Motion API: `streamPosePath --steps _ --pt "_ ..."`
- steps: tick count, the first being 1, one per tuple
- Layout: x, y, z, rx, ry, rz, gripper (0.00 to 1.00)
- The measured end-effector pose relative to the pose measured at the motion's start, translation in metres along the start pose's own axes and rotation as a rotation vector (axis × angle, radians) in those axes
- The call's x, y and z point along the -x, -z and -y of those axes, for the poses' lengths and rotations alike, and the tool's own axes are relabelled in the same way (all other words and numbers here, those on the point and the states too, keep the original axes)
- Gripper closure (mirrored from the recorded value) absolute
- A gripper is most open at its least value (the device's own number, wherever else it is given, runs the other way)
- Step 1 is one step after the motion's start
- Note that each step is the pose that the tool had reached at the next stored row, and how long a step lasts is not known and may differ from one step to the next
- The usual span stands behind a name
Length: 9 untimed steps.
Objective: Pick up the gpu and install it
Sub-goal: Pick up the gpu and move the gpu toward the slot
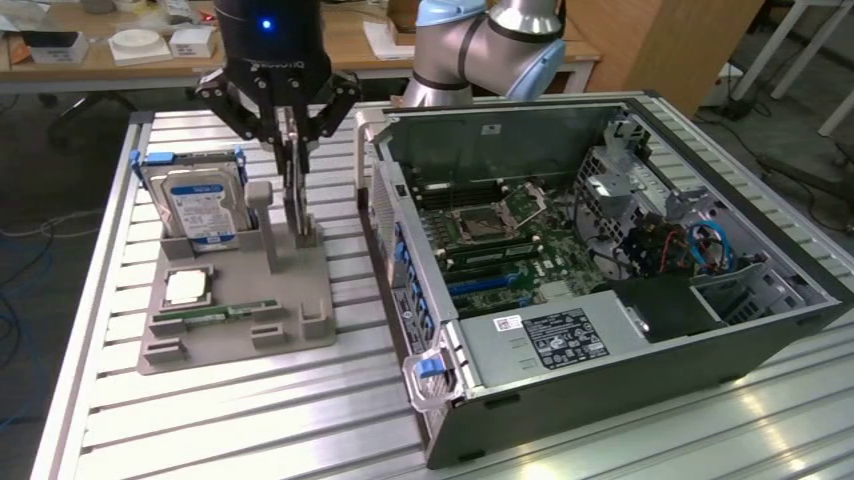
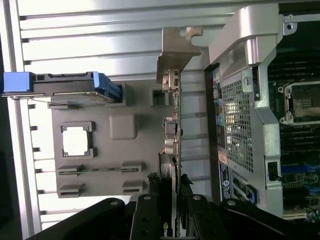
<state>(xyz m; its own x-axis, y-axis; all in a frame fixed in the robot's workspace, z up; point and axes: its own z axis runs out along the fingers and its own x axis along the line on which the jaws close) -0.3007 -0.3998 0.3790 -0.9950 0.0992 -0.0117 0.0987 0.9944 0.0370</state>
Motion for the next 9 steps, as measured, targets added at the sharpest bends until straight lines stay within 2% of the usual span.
streamPosePath --steps 5,9 --pt "0.0 0.0039 -0.0002 0.0004 0.045 -0.0019 0.74" --pt "0.0 0.0209 -0.0008 0.0006 0.058 -0.0022 0.74"
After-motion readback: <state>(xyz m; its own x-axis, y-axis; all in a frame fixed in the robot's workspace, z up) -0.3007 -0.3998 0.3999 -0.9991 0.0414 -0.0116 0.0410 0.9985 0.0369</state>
